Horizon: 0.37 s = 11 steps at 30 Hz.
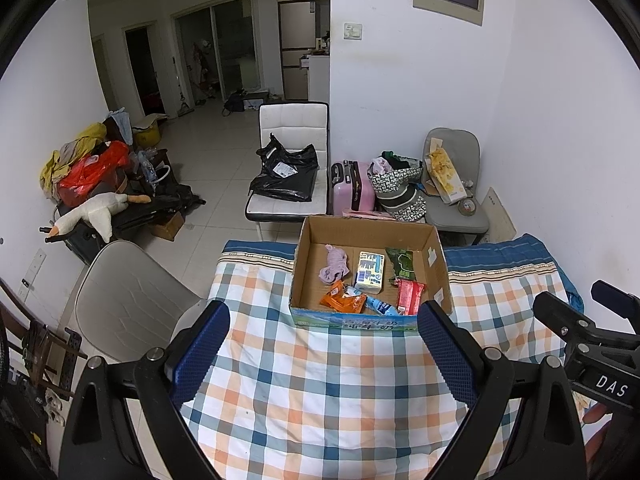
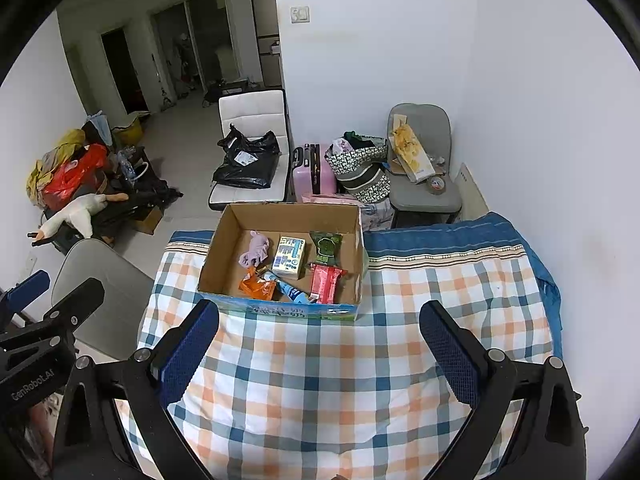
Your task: Organize soft objects
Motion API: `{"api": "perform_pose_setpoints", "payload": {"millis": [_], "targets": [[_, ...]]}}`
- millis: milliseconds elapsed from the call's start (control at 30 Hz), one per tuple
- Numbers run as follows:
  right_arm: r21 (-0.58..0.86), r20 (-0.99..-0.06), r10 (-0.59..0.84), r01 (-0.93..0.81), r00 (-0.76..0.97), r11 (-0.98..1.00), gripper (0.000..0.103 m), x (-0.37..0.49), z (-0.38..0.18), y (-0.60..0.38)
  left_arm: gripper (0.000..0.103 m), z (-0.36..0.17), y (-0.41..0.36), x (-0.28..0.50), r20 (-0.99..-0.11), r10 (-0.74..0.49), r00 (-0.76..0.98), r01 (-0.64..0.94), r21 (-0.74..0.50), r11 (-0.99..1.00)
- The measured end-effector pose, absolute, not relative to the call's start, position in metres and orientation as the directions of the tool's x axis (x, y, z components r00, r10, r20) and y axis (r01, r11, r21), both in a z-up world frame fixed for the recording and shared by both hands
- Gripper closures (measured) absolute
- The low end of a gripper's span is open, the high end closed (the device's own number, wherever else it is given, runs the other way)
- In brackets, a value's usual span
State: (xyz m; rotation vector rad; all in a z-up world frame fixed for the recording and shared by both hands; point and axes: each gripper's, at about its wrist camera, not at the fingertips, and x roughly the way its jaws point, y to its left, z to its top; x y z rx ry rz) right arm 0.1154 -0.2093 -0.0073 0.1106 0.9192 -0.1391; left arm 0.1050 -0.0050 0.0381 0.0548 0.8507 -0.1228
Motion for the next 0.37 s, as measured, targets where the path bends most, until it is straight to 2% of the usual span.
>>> {"api": "perform_pose_setpoints", "payload": {"millis": [367], "targets": [[0.037,-0.800,-0.074,0.172,0.596,0.984,0.001,0.1168,-0.0031,-0.2097,0.007,0.0400,-0.0004,0.1038,-0.756,-0.082,0.649,0.114,-0.010,0.993]]}}
